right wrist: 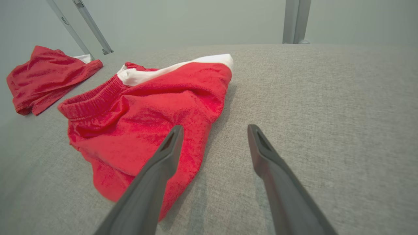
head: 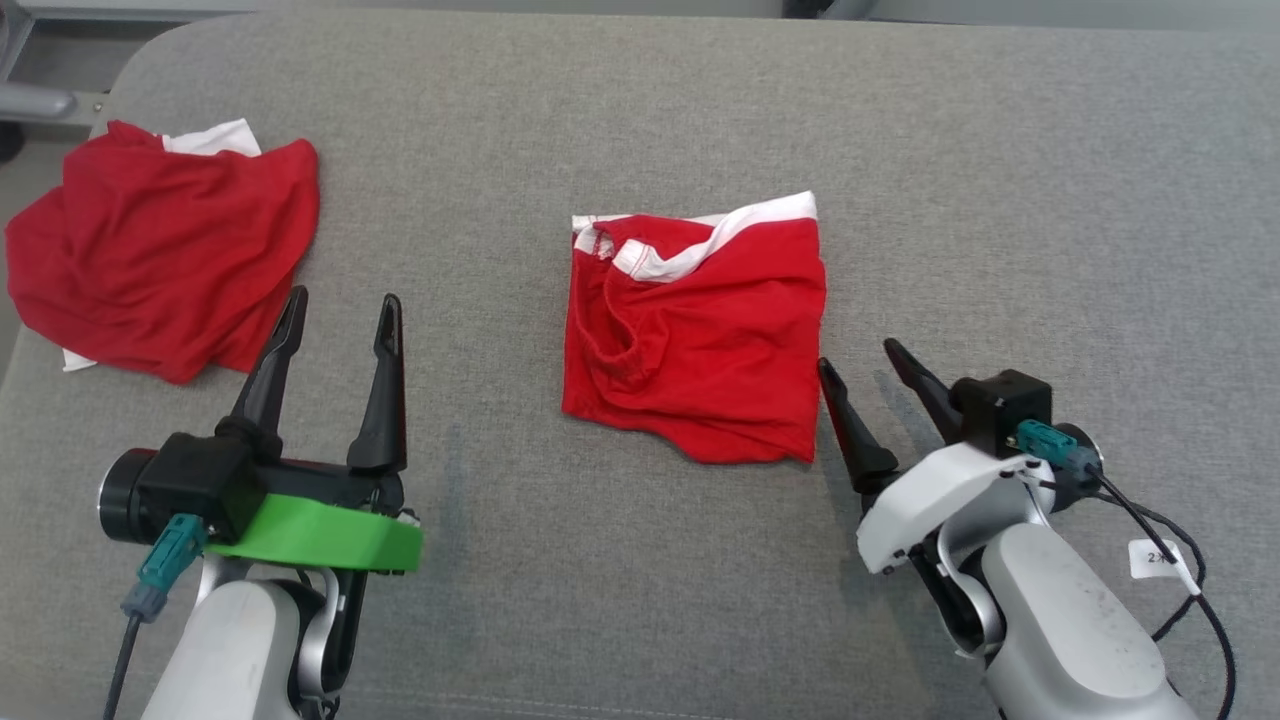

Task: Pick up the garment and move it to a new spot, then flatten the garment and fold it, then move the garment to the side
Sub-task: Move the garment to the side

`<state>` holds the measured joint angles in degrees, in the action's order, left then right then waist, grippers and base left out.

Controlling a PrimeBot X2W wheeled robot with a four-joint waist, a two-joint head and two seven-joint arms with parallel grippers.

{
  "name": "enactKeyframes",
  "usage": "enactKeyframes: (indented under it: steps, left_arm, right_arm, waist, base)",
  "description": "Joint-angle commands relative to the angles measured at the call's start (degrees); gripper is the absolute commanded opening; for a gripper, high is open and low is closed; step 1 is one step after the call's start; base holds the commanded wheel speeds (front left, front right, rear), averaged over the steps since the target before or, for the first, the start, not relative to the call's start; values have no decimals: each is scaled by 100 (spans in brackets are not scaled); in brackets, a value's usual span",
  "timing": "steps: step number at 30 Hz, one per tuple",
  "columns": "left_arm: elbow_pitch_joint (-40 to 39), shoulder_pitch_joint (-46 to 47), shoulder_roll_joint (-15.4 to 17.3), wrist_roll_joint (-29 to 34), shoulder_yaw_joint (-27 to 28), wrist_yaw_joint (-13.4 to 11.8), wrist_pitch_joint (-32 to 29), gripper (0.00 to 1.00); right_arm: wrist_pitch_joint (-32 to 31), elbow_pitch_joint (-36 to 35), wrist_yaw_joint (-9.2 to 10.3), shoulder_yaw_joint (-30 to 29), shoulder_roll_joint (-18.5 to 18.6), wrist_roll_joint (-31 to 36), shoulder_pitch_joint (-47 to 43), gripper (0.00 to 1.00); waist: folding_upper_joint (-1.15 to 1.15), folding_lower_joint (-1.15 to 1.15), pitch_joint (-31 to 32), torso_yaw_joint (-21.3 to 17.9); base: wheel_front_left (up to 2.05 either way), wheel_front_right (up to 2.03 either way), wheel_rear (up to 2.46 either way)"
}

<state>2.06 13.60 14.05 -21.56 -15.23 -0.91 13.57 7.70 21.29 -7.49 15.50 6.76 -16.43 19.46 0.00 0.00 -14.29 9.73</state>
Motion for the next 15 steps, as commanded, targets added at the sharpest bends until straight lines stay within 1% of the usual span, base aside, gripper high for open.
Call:
enactKeyframes:
  steps: [1, 5, 9, 14, 15]
  left_arm:
    - [70, 167, -41, 33, -20, 50, 55, 100]
    - [196, 304, -101, 64, -48, 110, 105, 100]
    - [277, 395, -134, 96, -33, 151, 123, 100]
    - [291, 424, -158, 99, 21, 193, 151, 100]
    - [288, 426, -160, 103, 40, 194, 156, 100]
  right_arm:
    - [57, 263, 0, 168, -29, -102, 208, 100]
    - [2, 904, 0, 490, -108, -323, 497, 100]
    - [-129, 1430, 0, 616, -174, -576, 650, 100]
    - [-207, 1696, -2, 788, -222, -852, 743, 100]
    - [-215, 1738, -1, 822, -226, -920, 753, 58]
  waist:
    - [0, 0, -341, 329]
    - [0, 0, -401, 384]
    - [0, 0, -408, 404]
    - [0, 0, -384, 385]
    - [0, 0, -377, 379]
  base:
    - [0, 0, 0]
    - [0, 0, 0]
    - [0, 0, 0]
    - [0, 0, 0]
    - [0, 0, 0]
